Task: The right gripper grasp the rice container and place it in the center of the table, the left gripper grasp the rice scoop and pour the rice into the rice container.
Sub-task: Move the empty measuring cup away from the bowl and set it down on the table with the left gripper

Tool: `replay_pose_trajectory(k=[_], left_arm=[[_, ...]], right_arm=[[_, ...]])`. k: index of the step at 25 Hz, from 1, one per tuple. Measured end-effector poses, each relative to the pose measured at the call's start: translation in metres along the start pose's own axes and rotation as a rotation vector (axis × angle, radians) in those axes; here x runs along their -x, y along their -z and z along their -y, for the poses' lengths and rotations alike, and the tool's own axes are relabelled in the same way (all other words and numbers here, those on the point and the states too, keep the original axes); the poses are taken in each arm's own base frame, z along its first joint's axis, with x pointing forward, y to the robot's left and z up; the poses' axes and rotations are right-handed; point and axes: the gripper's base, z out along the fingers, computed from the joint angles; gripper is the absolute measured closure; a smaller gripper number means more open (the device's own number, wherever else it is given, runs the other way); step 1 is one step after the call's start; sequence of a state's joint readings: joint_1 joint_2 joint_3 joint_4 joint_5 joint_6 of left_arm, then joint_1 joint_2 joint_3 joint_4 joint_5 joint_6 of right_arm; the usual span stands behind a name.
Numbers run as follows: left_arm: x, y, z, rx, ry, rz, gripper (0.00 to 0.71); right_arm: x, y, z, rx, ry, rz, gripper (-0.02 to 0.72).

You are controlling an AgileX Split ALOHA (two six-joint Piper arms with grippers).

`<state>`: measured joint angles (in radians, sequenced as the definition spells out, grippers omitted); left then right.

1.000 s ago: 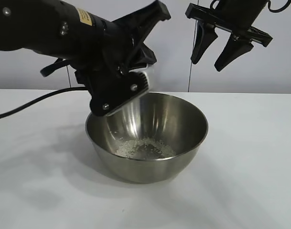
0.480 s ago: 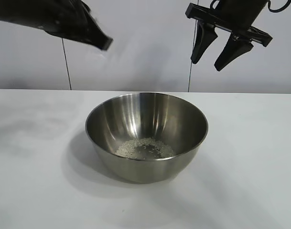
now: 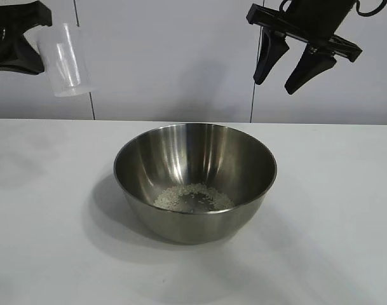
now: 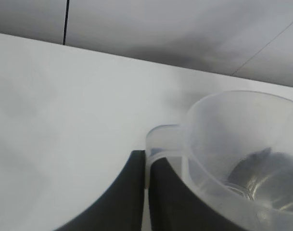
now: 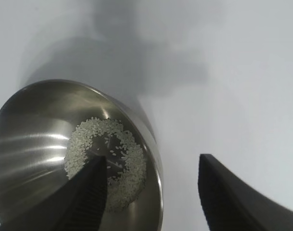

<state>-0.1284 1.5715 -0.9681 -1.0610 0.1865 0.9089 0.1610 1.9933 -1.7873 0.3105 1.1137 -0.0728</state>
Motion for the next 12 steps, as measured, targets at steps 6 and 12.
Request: replay_pose_trajectory(k=[6,12], left_arm=[[-0.022,-0.006,-0.008,0.214,-0.28,0.042,0.701],[-0.069,-0.028,-0.009,0.319,-0.22,0.066,0.701]], right_arm=[[0.001,0.0,0.0,-0.001,0.0,0.009,0.312],[0.001,0.0,0.0,0.003,-0.002,0.014,0.312]])
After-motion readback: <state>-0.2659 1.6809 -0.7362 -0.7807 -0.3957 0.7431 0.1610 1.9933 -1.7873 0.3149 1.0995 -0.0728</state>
